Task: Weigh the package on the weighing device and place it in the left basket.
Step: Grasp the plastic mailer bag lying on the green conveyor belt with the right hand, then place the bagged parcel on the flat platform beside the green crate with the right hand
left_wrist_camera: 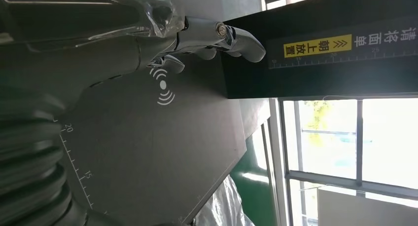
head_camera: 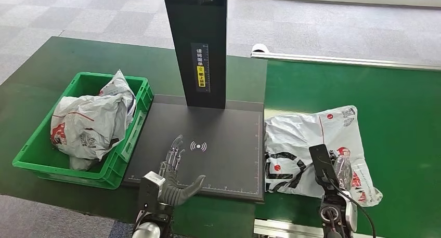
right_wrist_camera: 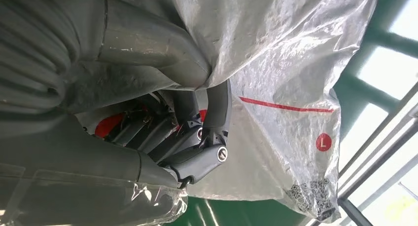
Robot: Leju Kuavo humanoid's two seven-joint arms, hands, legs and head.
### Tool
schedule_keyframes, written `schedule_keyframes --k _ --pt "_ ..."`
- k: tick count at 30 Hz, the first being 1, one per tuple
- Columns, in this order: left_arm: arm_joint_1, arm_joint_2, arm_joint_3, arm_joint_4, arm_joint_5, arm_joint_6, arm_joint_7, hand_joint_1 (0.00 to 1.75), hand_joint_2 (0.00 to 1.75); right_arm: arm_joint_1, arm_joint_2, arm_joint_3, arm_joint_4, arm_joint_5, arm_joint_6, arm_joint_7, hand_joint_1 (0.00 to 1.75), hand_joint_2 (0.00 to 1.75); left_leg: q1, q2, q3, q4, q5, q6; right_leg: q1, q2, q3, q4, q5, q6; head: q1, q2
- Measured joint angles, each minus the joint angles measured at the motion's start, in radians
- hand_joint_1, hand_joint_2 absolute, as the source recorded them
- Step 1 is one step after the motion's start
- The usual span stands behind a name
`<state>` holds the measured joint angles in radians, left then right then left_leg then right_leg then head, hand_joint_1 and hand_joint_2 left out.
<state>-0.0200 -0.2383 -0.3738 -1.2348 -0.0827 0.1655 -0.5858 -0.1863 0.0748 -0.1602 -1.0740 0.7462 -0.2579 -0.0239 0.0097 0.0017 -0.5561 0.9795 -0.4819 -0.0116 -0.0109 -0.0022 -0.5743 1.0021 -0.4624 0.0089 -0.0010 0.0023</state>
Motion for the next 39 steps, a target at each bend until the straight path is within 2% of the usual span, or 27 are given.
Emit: schedule_keyframes --k 9,13,19,27,29,32,36,39 --pt "-0.001 0.004 0.003 0.0 0.001 0.0 -0.005 0.0 1.75 0.021 0.007 -0.003 -0.065 -0.019 -0.023 -0.023 1.75 1.75 0.0 0.0 0.0 0.0 0.0 0.0 0.0 0.0 0.0 0.0 0.0 0.0 0.0 0.0" --pt "-0.002 0.004 0.006 0.0 0.004 -0.001 -0.014 0.0 1.75 0.045 0.013 -0.01 -0.131 -0.074 -0.088 -0.085 1.75 1.75 0.0 0.0 0.0 0.0 0.0 0.0 0.0 0.0 0.0 0.0 0.0 0.0 0.0 0.0" --pt "0.003 0.002 0.01 -0.033 0.006 -0.002 -0.019 0.0 1.75 0.114 0.025 -0.032 -0.319 -0.185 -0.192 -0.205 1.75 1.75 0.0 0.0 -0.001 0.0 0.0 0.0 0.0 0.0 -0.001 0.0 0.0 0.0 0.0 0.0" --pt "0.024 0.007 0.048 -0.13 0.009 0.018 -0.028 0.0 1.75 0.215 0.053 -0.044 -0.532 -0.311 -0.249 -0.332 1.75 1.75 0.0 0.0 -0.001 0.0 0.0 0.0 0.0 0.0 0.0 0.0 0.0 0.0 0.0 0.0" --pt "0.033 0.008 0.062 -0.15 0.01 0.028 -0.035 0.0 1.75 0.226 0.056 -0.04 -0.55 -0.334 -0.215 -0.34 1.75 1.75 0.0 0.001 -0.001 0.0 0.0 0.0 0.0 0.0 0.0 0.0 0.0 0.0 0.0 0.0" --pt "0.044 0.012 0.082 -0.174 0.012 0.039 -0.044 0.0 1.75 0.227 0.057 -0.012 -0.549 -0.347 -0.116 -0.324 1.75 1.75 0.0 0.001 -0.001 -0.001 0.0 0.0 0.0 0.001 0.0 0.0 0.0 0.0 0.0 0.0" --pt "0.048 0.014 0.1 -0.192 0.012 0.046 -0.049 0.0 1.75 0.203 0.058 0.069 -0.497 -0.358 0.082 -0.278 1.75 1.75 0.0 0.001 0.0 -0.001 0.0 0.0 0.0 0.001 0.0 0.0 0.0 0.0 0.0 0.0" --pt "0.046 0.015 0.106 -0.194 0.013 0.049 -0.049 0.0 1.75 0.182 0.065 0.139 -0.434 -0.368 0.137 -0.27 1.75 1.75 0.0 0.0 0.0 -0.001 0.0 0.0 0.0 0.0 0.0 0.0 0.0 0.0 0.0 0.0"
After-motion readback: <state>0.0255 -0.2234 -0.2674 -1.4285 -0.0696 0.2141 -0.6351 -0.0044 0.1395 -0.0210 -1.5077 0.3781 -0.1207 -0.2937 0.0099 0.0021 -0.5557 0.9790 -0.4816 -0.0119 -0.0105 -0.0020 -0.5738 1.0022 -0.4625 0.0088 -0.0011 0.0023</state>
